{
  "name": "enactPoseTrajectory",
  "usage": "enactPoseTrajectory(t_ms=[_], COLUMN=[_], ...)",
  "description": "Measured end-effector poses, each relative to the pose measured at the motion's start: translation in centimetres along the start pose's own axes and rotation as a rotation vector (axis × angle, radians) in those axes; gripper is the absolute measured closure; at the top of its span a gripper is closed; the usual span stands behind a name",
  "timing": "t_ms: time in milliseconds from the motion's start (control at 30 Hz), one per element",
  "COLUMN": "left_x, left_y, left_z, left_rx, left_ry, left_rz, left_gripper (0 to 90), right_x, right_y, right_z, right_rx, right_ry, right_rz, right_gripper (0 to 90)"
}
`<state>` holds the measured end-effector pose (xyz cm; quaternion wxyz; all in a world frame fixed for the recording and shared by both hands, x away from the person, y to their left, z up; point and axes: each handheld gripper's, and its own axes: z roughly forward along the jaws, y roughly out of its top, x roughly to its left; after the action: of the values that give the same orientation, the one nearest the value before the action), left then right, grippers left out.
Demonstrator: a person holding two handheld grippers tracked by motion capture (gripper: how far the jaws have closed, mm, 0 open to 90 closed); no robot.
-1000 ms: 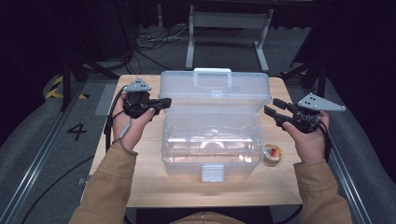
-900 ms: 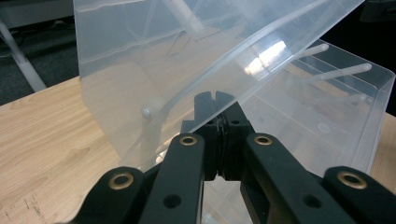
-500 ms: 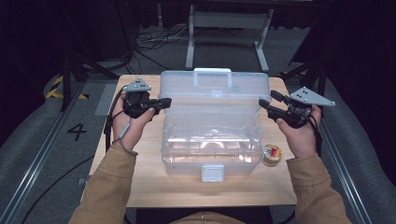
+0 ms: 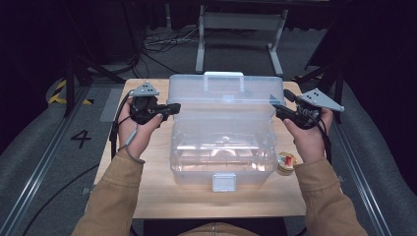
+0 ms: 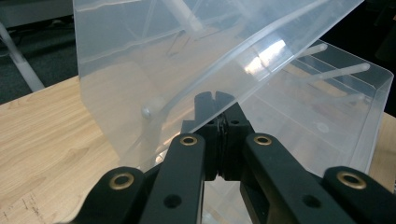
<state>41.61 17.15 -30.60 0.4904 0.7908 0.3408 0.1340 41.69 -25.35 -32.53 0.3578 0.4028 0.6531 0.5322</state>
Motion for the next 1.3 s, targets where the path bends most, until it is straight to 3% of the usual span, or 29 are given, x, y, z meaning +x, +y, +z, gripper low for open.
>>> enactPoseTrajectory(t_ms=[200,267,500,667,767,833,1167,1300], left_x=[0.0,0.0,0.0,0.2,0.2,0.1,0.1,0.0], left_y=[0.1,0.1,0.1,0.0,0.0,0.0,-0.1,-0.1], left_z=[0.0,0.0,0.1,0.2,0.2,0.3,-0.1,-0.2], left_rx=[0.002,0.003,0.001,0.003,0.005,0.003,-0.001,-0.006], left_ry=[0.000,-0.001,0.007,0.007,0.006,0.005,0.007,0.006], left_rz=[-0.003,-0.003,0.003,-0.003,-0.003,-0.003,0.004,0.009], left_gripper=[88.4,88.4,87.5,87.6,87.7,87.7,87.7,87.7], right_x=[0.3,0.5,0.2,-0.1,0.1,0.3,1.2,1.3], right_y=[0.0,0.0,-0.2,-0.5,-0.5,-0.5,-0.3,-0.4], right_z=[0.4,0.5,0.8,1.0,0.9,0.9,1.0,1.0], right_rx=[-0.019,-0.023,-0.017,-0.040,-0.033,-0.018,-0.034,-0.047], right_ry=[-0.031,-0.044,-0.040,-0.027,-0.041,-0.071,-0.151,-0.167], right_rz=[0.028,0.021,0.023,0.037,0.060,0.115,0.047,0.056], right_gripper=[48.0,53.4,64.9,64.5,66.1,67.1,75.0,76.7])
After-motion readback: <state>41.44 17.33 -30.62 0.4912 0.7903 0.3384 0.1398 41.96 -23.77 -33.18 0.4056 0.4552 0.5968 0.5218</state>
